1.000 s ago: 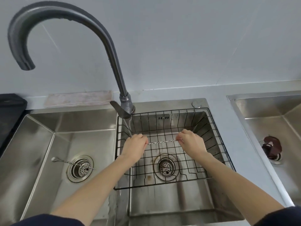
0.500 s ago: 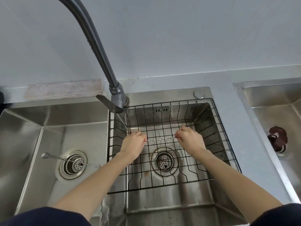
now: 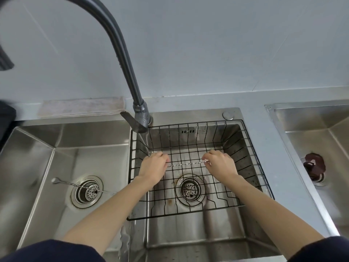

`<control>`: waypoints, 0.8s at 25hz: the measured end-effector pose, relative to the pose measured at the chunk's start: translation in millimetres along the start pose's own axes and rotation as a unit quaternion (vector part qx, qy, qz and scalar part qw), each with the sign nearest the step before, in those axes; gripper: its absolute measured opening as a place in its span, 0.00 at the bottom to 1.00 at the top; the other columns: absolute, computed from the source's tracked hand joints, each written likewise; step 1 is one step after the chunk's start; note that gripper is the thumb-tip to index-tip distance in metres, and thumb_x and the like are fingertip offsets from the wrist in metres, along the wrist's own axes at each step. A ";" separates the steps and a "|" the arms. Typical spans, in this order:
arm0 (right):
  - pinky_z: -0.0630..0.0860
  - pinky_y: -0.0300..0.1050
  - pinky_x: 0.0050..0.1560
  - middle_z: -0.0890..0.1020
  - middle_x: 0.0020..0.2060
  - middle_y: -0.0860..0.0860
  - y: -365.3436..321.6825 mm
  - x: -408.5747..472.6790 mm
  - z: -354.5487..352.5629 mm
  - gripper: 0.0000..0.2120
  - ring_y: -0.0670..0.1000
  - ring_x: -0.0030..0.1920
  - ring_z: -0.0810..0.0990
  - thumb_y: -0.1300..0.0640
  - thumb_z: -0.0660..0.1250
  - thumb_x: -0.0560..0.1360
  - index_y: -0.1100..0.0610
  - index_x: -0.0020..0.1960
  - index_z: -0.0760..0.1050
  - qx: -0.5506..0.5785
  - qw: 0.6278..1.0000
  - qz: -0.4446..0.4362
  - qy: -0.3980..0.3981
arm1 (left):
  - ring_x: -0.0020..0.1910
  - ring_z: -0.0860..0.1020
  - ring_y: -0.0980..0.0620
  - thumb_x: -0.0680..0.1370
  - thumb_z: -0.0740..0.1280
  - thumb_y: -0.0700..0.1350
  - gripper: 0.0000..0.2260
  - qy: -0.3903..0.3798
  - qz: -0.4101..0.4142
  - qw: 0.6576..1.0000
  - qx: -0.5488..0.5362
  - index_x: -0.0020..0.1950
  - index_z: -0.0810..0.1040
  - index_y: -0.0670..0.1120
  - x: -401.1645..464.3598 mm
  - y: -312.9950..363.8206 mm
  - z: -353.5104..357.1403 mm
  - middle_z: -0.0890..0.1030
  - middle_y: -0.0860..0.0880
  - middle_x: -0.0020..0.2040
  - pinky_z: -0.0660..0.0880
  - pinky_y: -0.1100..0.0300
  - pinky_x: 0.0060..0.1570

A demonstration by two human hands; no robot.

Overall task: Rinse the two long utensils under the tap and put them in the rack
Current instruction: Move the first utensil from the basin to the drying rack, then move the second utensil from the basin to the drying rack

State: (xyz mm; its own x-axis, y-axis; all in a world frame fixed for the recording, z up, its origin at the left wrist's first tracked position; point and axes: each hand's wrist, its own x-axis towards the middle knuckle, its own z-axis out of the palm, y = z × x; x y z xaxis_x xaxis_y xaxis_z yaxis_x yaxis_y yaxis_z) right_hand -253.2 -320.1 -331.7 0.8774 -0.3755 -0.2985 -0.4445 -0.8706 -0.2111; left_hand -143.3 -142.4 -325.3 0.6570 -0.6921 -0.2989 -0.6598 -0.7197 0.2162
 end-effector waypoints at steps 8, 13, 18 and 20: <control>0.64 0.49 0.69 0.74 0.66 0.51 -42.6 -32.6 -22.6 0.19 0.54 0.67 0.71 0.53 0.60 0.77 0.55 0.67 0.69 -0.032 0.999 -0.031 0.011 | 0.70 0.67 0.51 0.79 0.57 0.46 0.19 0.079 0.013 0.997 0.000 0.70 0.65 0.48 -39.8 -5.0 -31.7 0.69 0.50 0.71 0.60 0.52 0.70; 0.58 0.51 0.73 0.66 0.72 0.52 -90.0 -48.4 -33.2 0.24 0.52 0.73 0.63 0.49 0.60 0.77 0.54 0.71 0.62 -0.025 0.996 -0.074 0.031 | 0.76 0.56 0.49 0.79 0.57 0.50 0.24 0.102 -0.019 0.994 0.017 0.74 0.55 0.48 -73.2 -33.9 -48.6 0.59 0.48 0.76 0.51 0.48 0.74; 0.56 0.49 0.74 0.65 0.73 0.52 -150.4 -53.4 -32.0 0.25 0.51 0.73 0.62 0.51 0.61 0.77 0.53 0.72 0.60 -0.011 0.991 -0.120 0.058 | 0.77 0.52 0.47 0.79 0.57 0.51 0.26 0.091 -0.060 0.994 0.029 0.75 0.52 0.49 -109.6 -82.0 -56.9 0.54 0.46 0.77 0.50 0.46 0.74; 0.55 0.48 0.74 0.65 0.73 0.51 -176.3 -53.5 -29.5 0.25 0.51 0.73 0.63 0.51 0.60 0.77 0.53 0.72 0.61 -0.001 0.989 -0.132 0.064 | 0.77 0.50 0.47 0.79 0.57 0.51 0.27 0.074 -0.075 0.994 0.034 0.75 0.50 0.48 -122.6 -103.7 -59.5 0.52 0.46 0.78 0.49 0.46 0.74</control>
State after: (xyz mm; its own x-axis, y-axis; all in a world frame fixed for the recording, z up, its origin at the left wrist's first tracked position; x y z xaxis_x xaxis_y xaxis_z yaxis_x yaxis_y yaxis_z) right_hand -216.4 -155.9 -251.1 0.9785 -0.1720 -0.1135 -0.1966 -0.9443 -0.2638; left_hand -133.6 13.8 -255.8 0.7930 -0.5815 -0.1820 -0.5701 -0.8135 0.1152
